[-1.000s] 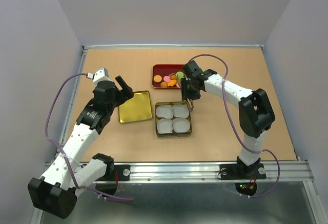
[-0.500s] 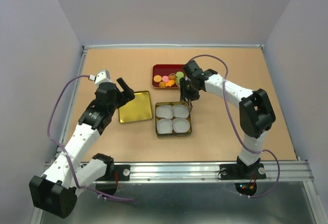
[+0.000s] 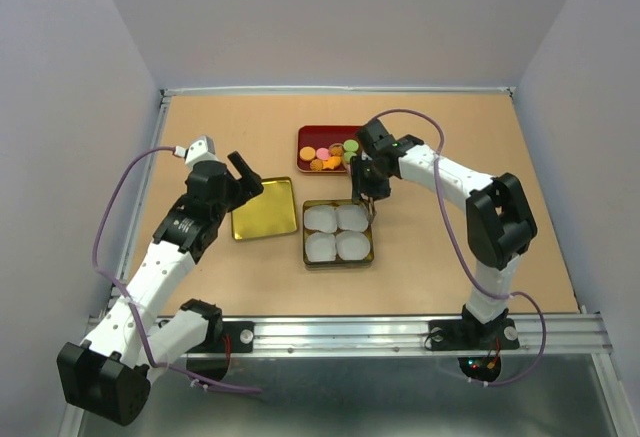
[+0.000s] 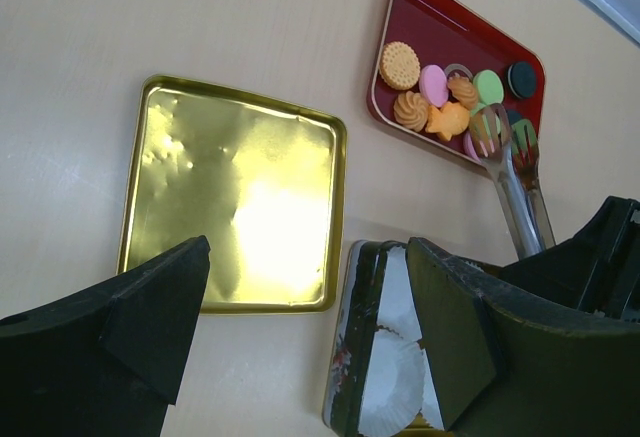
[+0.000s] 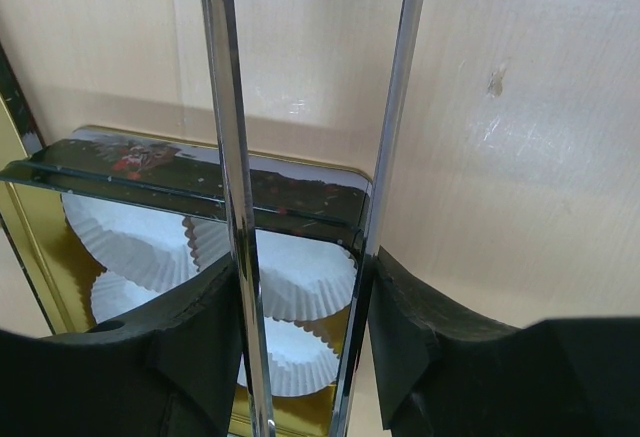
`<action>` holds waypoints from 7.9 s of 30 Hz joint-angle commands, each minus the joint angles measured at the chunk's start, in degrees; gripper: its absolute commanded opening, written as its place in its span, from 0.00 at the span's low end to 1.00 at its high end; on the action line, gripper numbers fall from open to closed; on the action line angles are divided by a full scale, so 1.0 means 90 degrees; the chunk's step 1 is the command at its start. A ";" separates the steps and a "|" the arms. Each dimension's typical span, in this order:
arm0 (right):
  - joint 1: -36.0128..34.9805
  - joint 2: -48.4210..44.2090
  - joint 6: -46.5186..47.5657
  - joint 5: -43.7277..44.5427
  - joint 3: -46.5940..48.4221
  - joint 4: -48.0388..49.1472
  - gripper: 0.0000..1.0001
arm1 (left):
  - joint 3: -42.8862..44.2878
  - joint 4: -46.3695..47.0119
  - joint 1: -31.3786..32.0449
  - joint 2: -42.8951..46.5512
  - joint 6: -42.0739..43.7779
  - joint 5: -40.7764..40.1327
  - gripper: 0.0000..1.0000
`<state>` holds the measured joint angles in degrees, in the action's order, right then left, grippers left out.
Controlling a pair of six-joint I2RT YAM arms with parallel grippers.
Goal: Pack the cookies
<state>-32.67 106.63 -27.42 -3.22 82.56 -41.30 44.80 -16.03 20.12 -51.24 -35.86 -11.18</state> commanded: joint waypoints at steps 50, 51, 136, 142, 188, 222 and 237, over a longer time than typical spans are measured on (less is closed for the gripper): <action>-0.0033 0.0066 -0.0108 0.1403 0.1997 -0.1221 0.02 | -0.0251 0.0209 -0.0048 0.0284 -0.0088 0.0139 0.89; -0.0033 0.0066 -0.0108 0.1384 0.2066 -0.1260 0.02 | -0.0260 0.0209 -0.0058 0.0274 -0.0098 0.0158 0.89; -0.1214 -0.2981 -0.2441 -0.3088 -0.2992 0.1298 0.01 | -0.0221 0.0102 -0.0048 0.0303 -0.0186 0.0344 0.89; -0.1214 -0.3029 -0.2529 -0.3304 -0.3168 0.1395 0.06 | -0.0241 0.0141 -0.0048 0.0274 -0.0186 0.0353 0.89; 0.0456 -0.0297 -0.0508 -0.0922 0.1831 -0.1388 0.52 | -0.1099 0.0921 -0.0048 0.0284 -0.0420 0.0724 0.88; 0.0446 0.1414 -0.0615 -0.1253 0.2770 -0.1241 0.45 | -0.2409 0.2748 0.0011 -0.0097 -0.0918 0.1516 0.85; 0.0456 0.1424 -0.0596 -0.0804 0.3140 -0.1261 0.29 | -0.1765 0.1791 0.0011 0.0400 -0.0811 0.1487 0.85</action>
<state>-28.21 120.90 -32.67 -12.84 107.46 -53.45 25.61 2.24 20.14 -50.13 -43.99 2.57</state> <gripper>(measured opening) 0.423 0.854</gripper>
